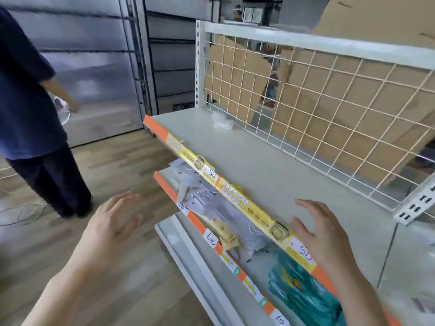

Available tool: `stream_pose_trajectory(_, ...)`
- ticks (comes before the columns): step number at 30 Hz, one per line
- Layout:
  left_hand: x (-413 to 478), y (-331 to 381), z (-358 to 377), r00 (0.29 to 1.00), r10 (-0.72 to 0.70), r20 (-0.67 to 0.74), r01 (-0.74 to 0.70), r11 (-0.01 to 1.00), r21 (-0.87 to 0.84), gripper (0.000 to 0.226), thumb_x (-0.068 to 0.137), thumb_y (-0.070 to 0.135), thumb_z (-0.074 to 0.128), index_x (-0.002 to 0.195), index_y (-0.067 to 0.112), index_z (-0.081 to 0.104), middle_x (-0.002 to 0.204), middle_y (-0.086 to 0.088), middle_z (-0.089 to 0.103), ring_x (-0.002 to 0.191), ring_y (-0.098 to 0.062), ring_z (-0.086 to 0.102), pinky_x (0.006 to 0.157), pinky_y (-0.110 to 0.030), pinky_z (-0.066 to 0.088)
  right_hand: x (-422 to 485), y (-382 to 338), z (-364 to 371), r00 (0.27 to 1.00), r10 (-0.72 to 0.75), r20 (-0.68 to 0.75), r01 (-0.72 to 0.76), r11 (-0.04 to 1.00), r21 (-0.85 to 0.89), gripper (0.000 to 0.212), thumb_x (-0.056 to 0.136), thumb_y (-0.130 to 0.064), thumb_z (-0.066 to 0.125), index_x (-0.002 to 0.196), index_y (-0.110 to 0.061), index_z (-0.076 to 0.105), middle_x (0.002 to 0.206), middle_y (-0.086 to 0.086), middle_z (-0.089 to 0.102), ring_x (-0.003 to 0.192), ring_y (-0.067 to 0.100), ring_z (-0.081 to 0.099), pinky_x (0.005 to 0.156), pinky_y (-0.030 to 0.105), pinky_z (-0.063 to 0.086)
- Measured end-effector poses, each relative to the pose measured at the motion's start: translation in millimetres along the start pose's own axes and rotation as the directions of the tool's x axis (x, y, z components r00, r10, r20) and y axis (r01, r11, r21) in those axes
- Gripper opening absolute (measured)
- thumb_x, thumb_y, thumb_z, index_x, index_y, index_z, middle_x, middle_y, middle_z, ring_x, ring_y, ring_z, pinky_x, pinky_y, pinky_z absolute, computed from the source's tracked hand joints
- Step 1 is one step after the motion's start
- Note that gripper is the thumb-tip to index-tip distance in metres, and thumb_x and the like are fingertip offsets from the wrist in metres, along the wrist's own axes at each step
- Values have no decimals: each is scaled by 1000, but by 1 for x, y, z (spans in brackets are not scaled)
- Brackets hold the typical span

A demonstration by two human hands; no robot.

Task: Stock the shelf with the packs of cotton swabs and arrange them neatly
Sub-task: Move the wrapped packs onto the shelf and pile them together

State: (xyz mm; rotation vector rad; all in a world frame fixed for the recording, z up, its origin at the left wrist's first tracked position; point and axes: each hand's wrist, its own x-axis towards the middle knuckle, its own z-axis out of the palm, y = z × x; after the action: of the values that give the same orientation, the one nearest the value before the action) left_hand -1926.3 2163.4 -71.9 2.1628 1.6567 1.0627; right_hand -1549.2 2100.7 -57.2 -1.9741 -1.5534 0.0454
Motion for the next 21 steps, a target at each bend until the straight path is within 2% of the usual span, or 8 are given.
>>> stream_pose_trajectory(3,41,-4,7,999,-44,-11,44,999,22,35,88,10,61,122,18,58,121,15,47,105,-3,40,88,-24,32,43,-3,15,1000,-6,-7,6,1000,29,37,88,-27,62,123,-21,57,123,-4,55,115,20,51,86,35,41)
stream_pose_trajectory(7,103,-11,22,999,-27,46,24,997,72,37,88,12,63,124,12,58,127,1,53,113,-22,48,90,-28,35,94,1,31,999,4,-36,-2,999,55,36,88,-29,60,123,-22,57,123,-5,54,115,19,51,79,29,37)
stream_pose_trajectory(10,148,-16,37,994,79,75,-85,993,81,34,86,7,65,120,4,61,122,-9,58,109,-17,49,86,-34,40,124,3,44,998,18,-65,-13,997,80,35,88,-28,61,122,-22,58,123,-4,55,114,20,51,78,29,37)
stream_pose_trajectory(12,169,-15,49,993,85,83,-91,993,70,36,85,5,66,120,6,61,122,-8,58,112,-15,46,89,-34,39,138,5,53,997,25,-66,-20,996,85,35,88,-28,62,122,-22,58,122,-4,55,115,20,52,79,31,39)
stream_pose_trajectory(14,188,-14,60,992,81,94,-85,996,38,38,85,7,65,122,12,60,124,1,54,116,-17,45,93,-34,39,149,7,60,997,33,-72,-27,996,82,35,87,-28,62,122,-22,58,122,-5,55,115,20,52,78,31,40)
stream_pose_trajectory(16,206,-18,73,987,104,124,-108,994,24,38,87,12,65,124,16,59,125,8,50,114,-21,50,91,-40,45,158,9,66,997,45,-69,-40,996,80,35,87,-28,63,122,-23,58,122,-6,55,115,19,52,78,31,40)
stream_pose_trajectory(18,222,-23,84,979,123,162,-127,992,16,38,89,20,63,126,17,57,130,4,52,114,-25,54,92,-45,46,166,9,73,996,61,-61,-56,996,75,36,87,-27,62,122,-22,58,122,-6,55,115,18,52,78,30,39)
stream_pose_trajectory(21,244,-30,102,977,121,177,-123,992,3,41,87,17,65,127,15,57,132,-2,54,119,-26,52,98,-37,39,175,7,83,994,93,-49,-90,994,63,38,87,-28,62,124,-23,56,123,-7,54,116,17,51,81,31,40)
